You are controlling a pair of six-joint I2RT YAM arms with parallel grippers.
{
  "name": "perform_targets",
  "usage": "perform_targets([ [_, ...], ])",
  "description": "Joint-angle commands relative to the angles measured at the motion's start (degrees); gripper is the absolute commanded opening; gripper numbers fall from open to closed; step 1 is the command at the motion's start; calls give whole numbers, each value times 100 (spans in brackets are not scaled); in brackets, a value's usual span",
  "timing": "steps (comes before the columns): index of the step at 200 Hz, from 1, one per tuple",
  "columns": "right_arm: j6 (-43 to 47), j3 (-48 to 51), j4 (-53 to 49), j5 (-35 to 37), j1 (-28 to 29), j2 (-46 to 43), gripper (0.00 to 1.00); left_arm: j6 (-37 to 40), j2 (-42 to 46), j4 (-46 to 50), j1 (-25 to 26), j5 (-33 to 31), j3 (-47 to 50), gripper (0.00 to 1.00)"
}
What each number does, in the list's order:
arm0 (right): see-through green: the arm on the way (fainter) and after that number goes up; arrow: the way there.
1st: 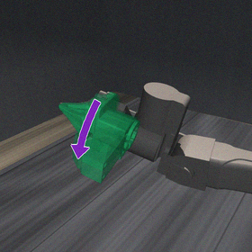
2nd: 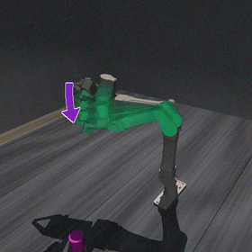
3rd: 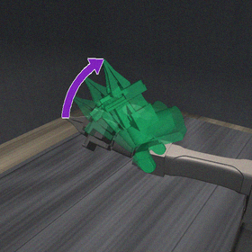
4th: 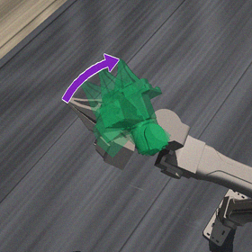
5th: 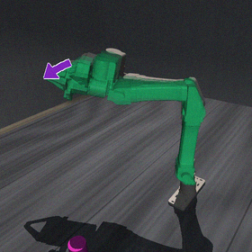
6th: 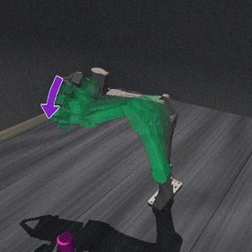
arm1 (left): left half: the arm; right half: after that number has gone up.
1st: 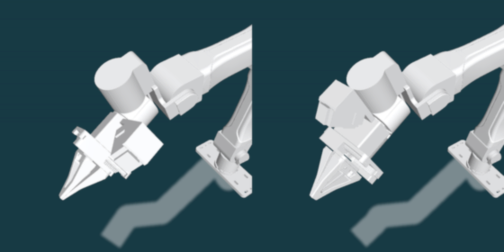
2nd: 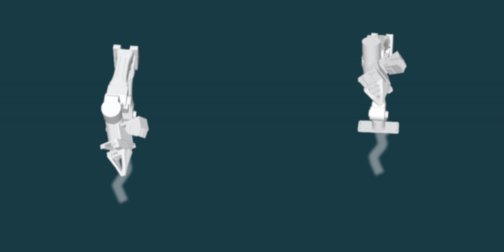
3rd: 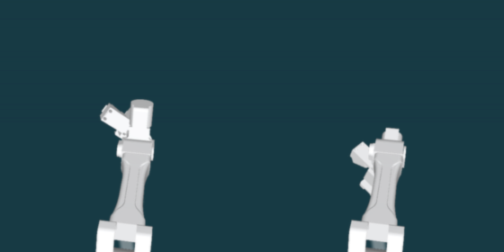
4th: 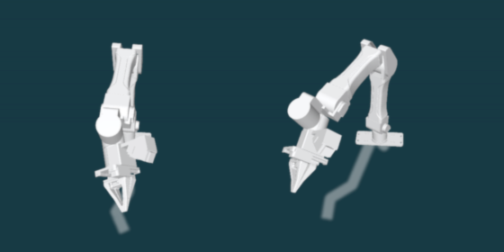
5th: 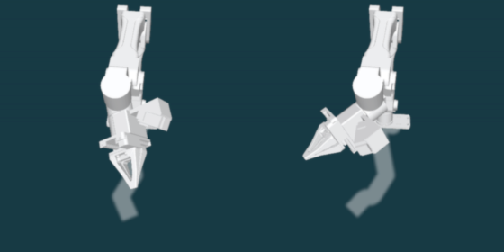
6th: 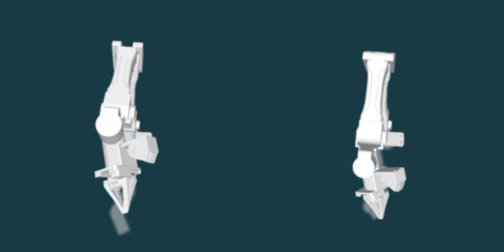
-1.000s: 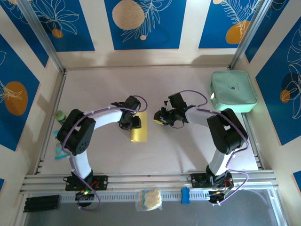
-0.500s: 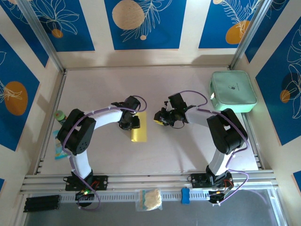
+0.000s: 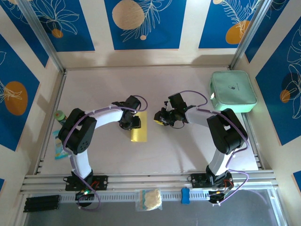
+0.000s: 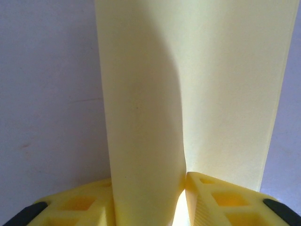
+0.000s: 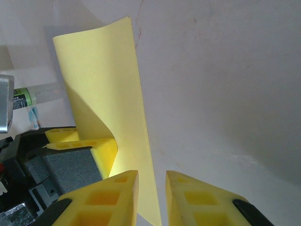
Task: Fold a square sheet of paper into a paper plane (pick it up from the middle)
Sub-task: Hold the square sheet of paper at the center of the table.
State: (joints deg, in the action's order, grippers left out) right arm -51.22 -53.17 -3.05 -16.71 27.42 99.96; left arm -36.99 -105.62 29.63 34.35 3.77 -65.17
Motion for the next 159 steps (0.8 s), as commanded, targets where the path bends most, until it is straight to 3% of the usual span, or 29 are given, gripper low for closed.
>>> perform_targets([
  [1,53,18,-117,-34,44,26,23,21,-428,78,-31,11,115,41],
  [78,32,-101,-46,-177,199,202,22,-9,-512,96,-33,-6,147,42],
  [159,-159,-686,-1,-341,641,842,11,3,-562,52,-25,18,204,42],
])
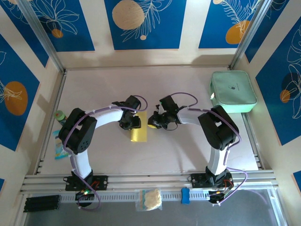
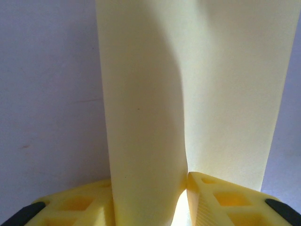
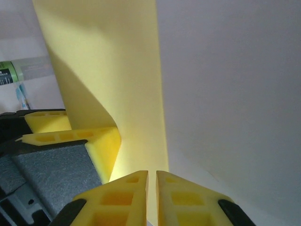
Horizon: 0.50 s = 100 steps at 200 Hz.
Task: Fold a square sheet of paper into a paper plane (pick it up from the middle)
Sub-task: Hold the square sheet of paper at the center of the table.
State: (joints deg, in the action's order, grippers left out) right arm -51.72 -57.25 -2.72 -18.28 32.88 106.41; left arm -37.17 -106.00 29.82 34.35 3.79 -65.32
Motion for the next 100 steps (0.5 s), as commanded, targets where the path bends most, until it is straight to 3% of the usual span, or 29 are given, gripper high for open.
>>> perform_targets([
  [1,-114,-286,-35,-184,104,205,11,23,-526,37,-25,16,220,42],
  [100,-263,-699,-173,-212,271,792,4,3,-519,-24,-18,60,275,42],
])
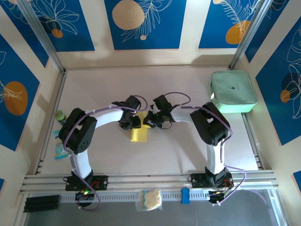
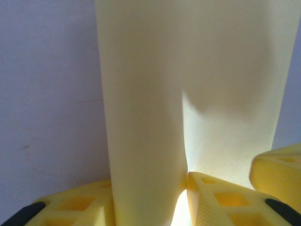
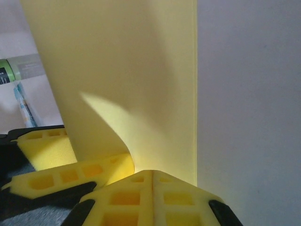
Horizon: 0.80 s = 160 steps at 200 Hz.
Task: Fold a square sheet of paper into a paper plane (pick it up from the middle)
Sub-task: Hold the square sheet of paper at the center of the table.
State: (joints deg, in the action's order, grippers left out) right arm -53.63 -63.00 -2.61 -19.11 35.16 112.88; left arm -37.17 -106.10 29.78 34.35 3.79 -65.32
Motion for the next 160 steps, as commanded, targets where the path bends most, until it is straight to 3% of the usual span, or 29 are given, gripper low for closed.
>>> perform_targets([
  [1,-71,-125,-190,-124,44,146,4,1,-508,-22,-21,60,275,42],
  [70,138,74,-583,277,68,423,3,-14,-316,48,-64,269,161,42],
  [87,267,139,-625,361,53,464,3,17,-46,128,-186,447,-31,45],
  [130,450,157,-862,444,36,628,3,35,663,546,-567,160,-355,57],
  [160,510,124,-946,448,26,669,2,16,1040,446,-666,477,-379,58],
])
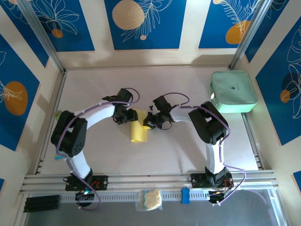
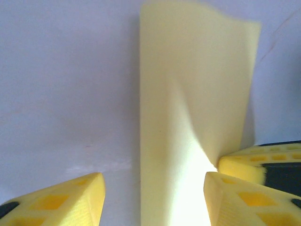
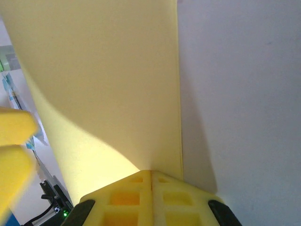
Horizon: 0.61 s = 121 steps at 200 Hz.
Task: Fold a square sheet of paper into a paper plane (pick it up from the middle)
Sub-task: Hold the square sheet of paper at the center of the table, then first fold the square sheet of paper in half at the center of the table.
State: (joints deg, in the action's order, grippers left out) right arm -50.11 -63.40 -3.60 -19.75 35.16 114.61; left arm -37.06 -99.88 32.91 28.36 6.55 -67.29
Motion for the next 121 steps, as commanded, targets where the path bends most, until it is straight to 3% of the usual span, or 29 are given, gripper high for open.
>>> perform_targets([
  [1,163,162,-850,514,26,495,2,1,426,122,-67,226,-181,58],
  [54,186,30,-1041,529,27,585,2,-604,264,-762,57,1466,69,35],
  [91,168,3,-1150,591,28,598,2,-690,-165,-884,128,1836,37,22],
  [121,177,-13,-1223,634,27,616,2,-450,-368,-671,126,1729,71,17],
])
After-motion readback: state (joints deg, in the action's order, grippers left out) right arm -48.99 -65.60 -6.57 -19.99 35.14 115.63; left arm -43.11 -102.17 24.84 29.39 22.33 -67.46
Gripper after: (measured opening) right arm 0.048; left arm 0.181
